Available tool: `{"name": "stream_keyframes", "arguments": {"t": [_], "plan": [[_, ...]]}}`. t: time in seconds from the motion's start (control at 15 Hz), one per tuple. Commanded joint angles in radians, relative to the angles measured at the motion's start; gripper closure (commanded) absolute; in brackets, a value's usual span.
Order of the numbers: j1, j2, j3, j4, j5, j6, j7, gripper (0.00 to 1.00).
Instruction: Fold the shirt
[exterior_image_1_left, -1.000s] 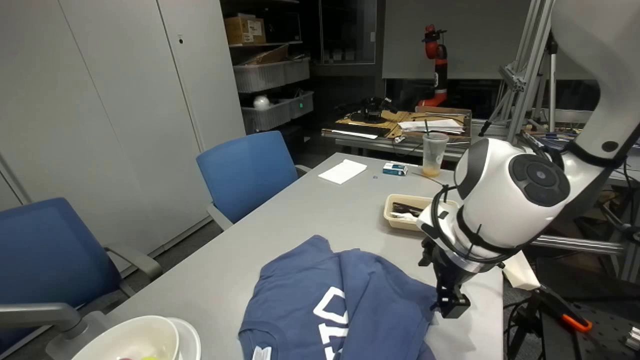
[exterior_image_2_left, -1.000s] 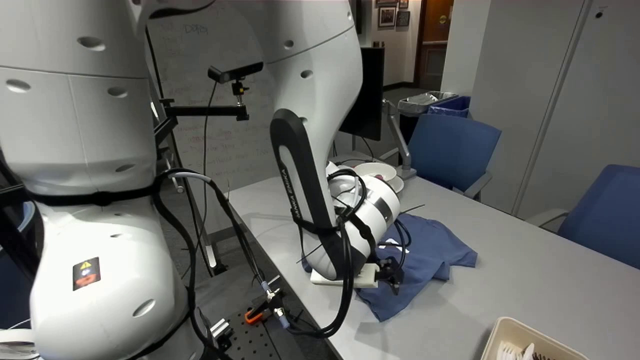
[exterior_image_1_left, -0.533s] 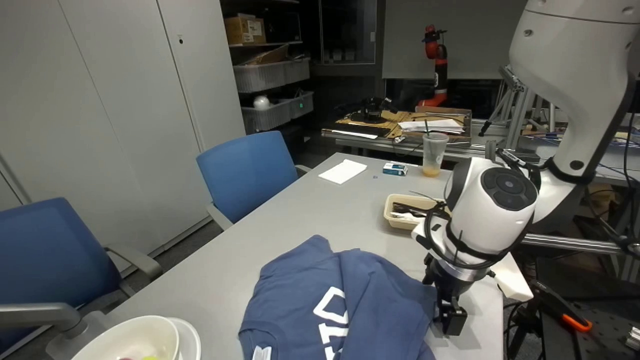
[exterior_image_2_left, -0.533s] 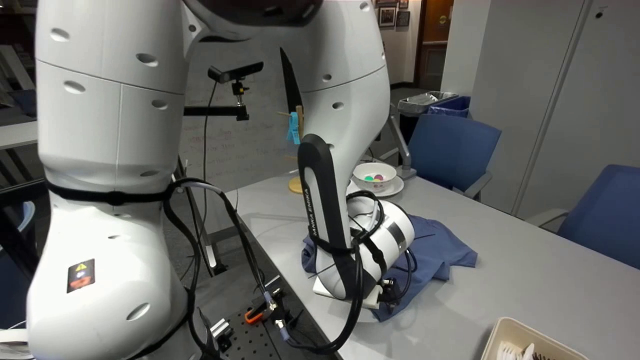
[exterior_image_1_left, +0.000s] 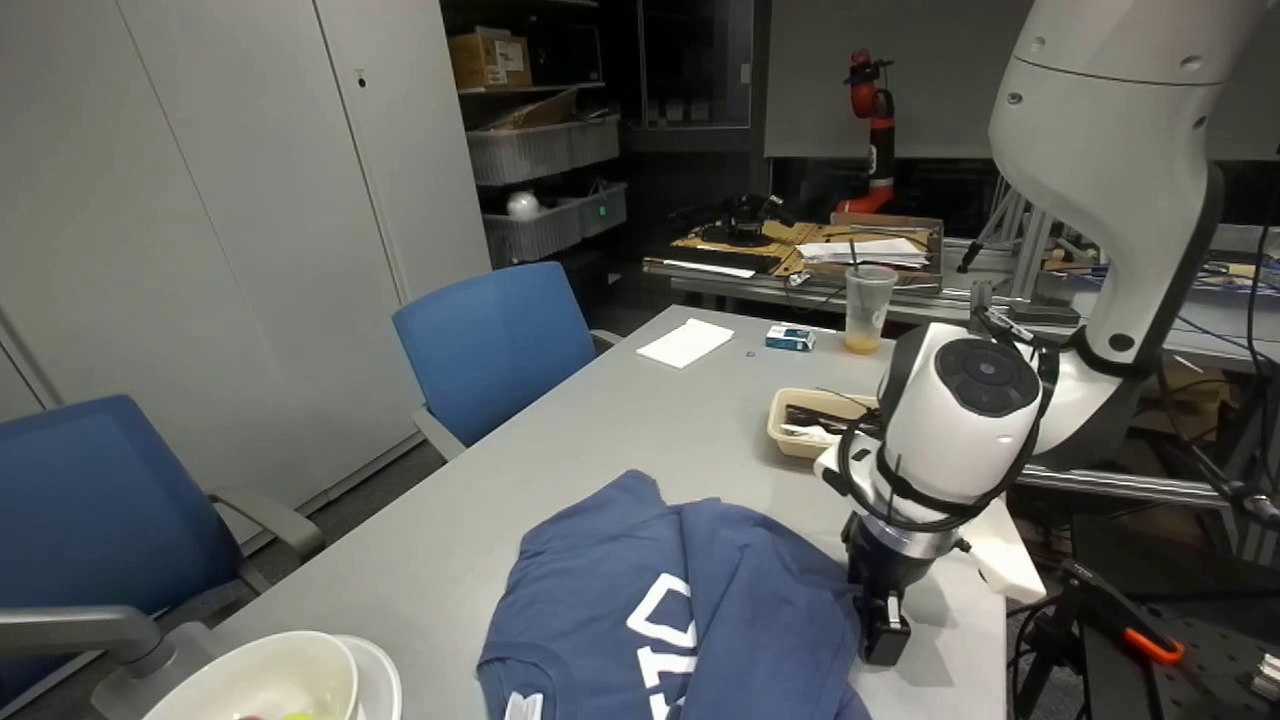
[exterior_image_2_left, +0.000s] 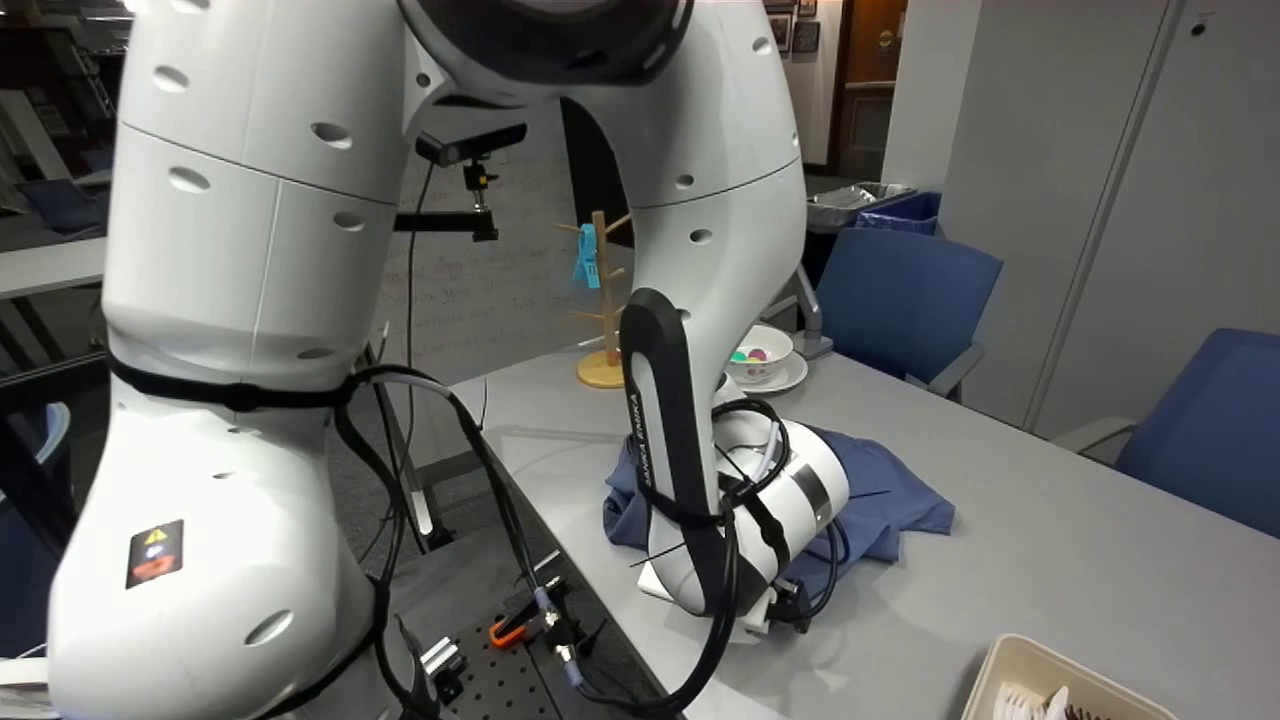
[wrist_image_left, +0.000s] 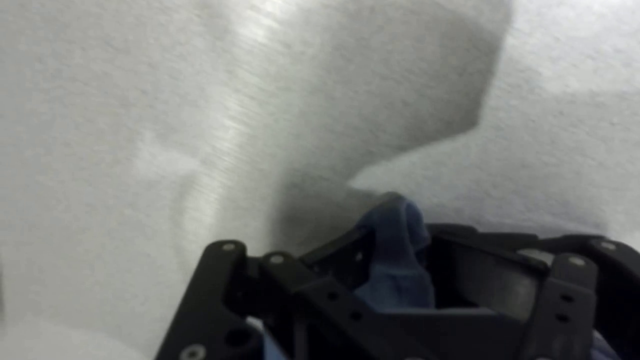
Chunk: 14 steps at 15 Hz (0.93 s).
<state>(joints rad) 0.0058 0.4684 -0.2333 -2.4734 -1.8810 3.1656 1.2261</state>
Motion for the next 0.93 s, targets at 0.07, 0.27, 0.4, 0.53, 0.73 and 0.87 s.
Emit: {"name": "stream_keyframes", "arguments": {"t": [0.07, 0.27, 0.4, 0.53, 0.73, 0.87], "plan": [[-0.02, 0.023, 0.013, 0.056, -0.022, -0.004, 0.013, 1.0], [0.015, -0.131, 0.001, -0.013, -0.076, -0.056, 0.007, 1.0], [0.032, -0.211, 0.002, -0.041, -0.112, -0.074, 0.004, 1.0], [0.057, -0.31, -0.001, -0.077, -0.13, -0.095, -0.013, 1.0], [0.093, -0.431, 0.021, -0.099, -0.113, -0.136, -0.026, 1.0], [0.119, -0.47, 0.06, -0.078, -0.107, -0.159, 0.008, 1.0]]}}
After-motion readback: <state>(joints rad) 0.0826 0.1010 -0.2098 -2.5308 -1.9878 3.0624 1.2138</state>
